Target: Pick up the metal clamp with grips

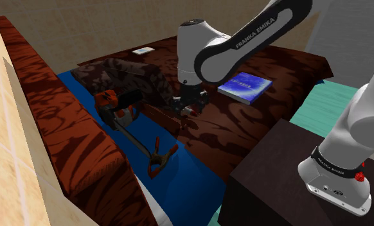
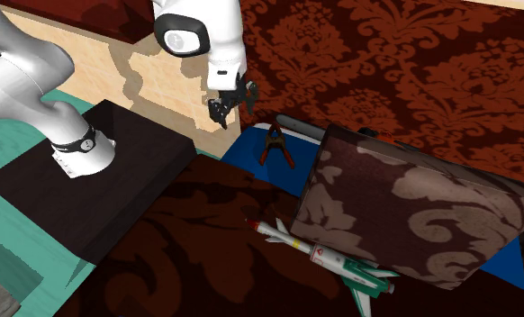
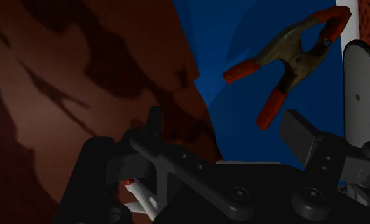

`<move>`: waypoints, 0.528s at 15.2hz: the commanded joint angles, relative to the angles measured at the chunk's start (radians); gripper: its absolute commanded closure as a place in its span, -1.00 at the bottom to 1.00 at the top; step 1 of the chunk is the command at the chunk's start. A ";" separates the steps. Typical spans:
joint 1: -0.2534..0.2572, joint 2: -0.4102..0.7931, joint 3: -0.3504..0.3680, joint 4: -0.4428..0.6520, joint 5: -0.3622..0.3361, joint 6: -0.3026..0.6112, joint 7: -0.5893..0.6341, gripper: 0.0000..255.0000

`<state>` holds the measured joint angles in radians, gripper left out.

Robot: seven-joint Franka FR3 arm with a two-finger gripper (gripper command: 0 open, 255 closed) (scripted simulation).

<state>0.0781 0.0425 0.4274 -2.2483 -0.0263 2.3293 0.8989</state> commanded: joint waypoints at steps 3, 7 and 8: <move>0.039 0.181 0.001 0.113 -0.104 0.042 0.129 -1.00; 0.100 0.345 -0.026 0.238 -0.183 0.057 0.227 -1.00; 0.117 0.385 -0.035 0.273 -0.198 0.058 0.247 -1.00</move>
<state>0.1747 0.3858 0.3978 -2.0161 -0.2070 2.3925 1.1181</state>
